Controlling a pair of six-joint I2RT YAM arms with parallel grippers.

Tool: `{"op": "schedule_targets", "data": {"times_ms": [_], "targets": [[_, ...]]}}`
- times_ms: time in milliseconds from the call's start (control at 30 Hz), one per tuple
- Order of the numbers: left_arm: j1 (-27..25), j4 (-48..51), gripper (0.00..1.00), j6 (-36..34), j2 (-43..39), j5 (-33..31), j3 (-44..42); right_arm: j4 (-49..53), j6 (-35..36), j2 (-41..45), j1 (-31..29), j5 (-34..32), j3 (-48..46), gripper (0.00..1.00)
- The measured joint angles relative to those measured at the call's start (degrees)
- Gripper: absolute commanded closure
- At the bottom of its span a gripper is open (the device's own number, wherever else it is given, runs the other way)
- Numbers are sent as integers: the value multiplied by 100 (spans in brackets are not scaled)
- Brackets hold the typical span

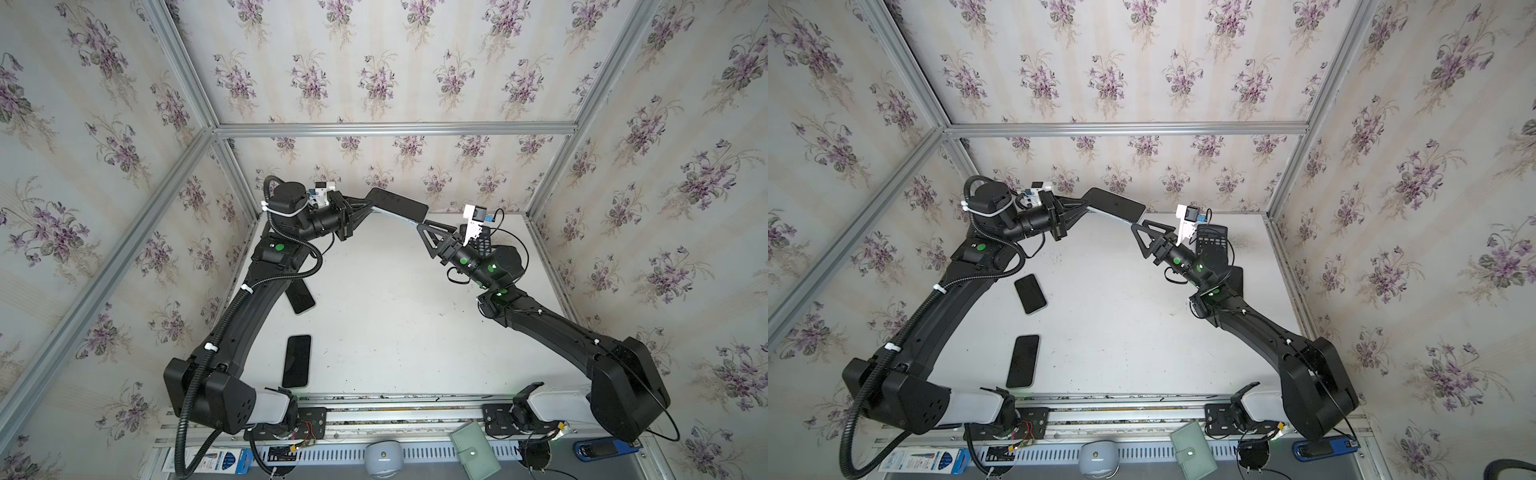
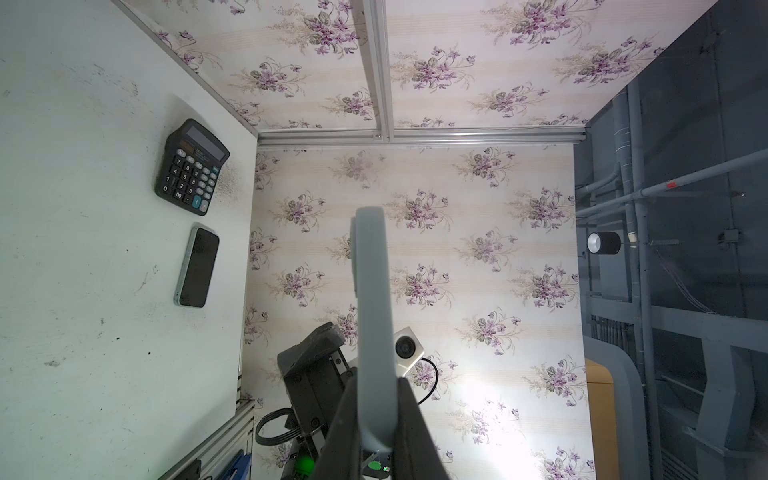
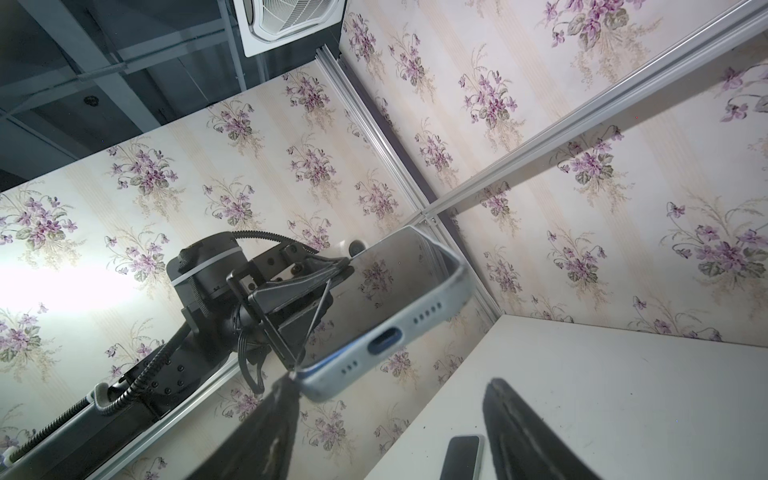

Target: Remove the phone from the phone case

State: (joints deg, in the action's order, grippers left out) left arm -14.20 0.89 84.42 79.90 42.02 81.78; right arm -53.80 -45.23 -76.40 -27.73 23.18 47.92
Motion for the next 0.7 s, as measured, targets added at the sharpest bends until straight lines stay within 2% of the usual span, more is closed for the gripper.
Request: {"op": "schedule_targets", "data": {"times_ms": [400,700], "targets": [[-24,-114,100,2,-7,-133,-11,-212,-289,-227,42,-2,96,30],[-90,-243,100,31,22,-184,28,-138,-433,-573,76,90,350,38]]}}
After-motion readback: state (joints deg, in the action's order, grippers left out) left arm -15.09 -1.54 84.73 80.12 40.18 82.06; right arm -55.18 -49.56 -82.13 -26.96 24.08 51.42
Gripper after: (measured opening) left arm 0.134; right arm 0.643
